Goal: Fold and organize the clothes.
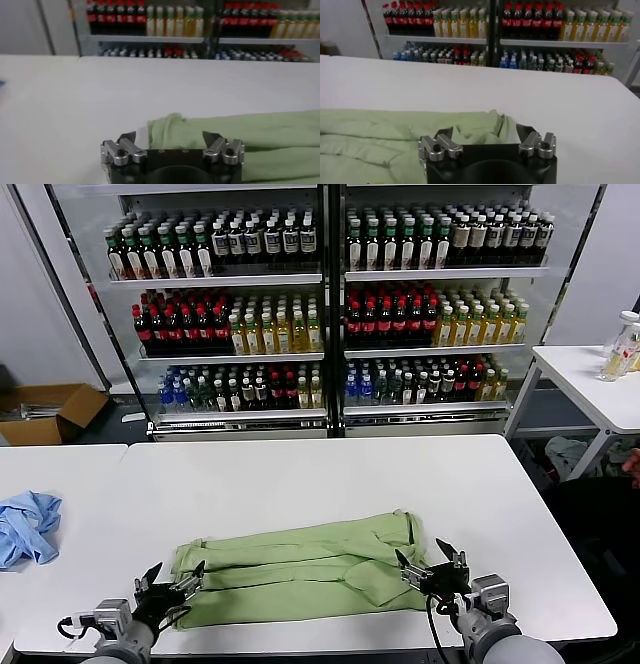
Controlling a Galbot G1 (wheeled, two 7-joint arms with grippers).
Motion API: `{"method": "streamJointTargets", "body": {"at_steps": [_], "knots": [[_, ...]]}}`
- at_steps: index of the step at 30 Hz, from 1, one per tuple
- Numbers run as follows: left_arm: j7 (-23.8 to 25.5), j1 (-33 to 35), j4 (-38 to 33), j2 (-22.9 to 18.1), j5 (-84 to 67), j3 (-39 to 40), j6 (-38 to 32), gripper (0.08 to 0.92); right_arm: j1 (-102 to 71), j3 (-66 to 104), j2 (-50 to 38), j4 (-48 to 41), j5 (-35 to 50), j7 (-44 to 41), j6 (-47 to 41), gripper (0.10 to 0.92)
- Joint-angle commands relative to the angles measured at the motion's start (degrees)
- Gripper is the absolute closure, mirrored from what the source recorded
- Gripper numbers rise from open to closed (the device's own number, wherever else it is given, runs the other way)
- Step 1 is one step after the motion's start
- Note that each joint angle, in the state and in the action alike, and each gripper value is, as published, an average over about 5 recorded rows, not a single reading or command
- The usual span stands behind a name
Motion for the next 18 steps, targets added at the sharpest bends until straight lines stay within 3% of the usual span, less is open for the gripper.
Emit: {"method": "streamJointTargets", "body": {"at_steps": [1,14,18], "knots": [[-10.32,-2.83,1.01,-4.23,-2.71,3.62,3.07,0.204,-1.08,0.76,-0.03,0.89,-1.12,0.17,0.02,0.204],[-10.95,-4.03,1.99,-4.72,-1.64,4.53,4.22,0.570,-0.87,0.27,0.68,0.73,-1.78,0.29,0.02,0.203],[-10.18,-4.05,1.24,-5.11,4.73,3.76,4.27,0.683,-0.86,0.29,0.66,0.85,-2.00,0.33,0.02,0.203]]}}
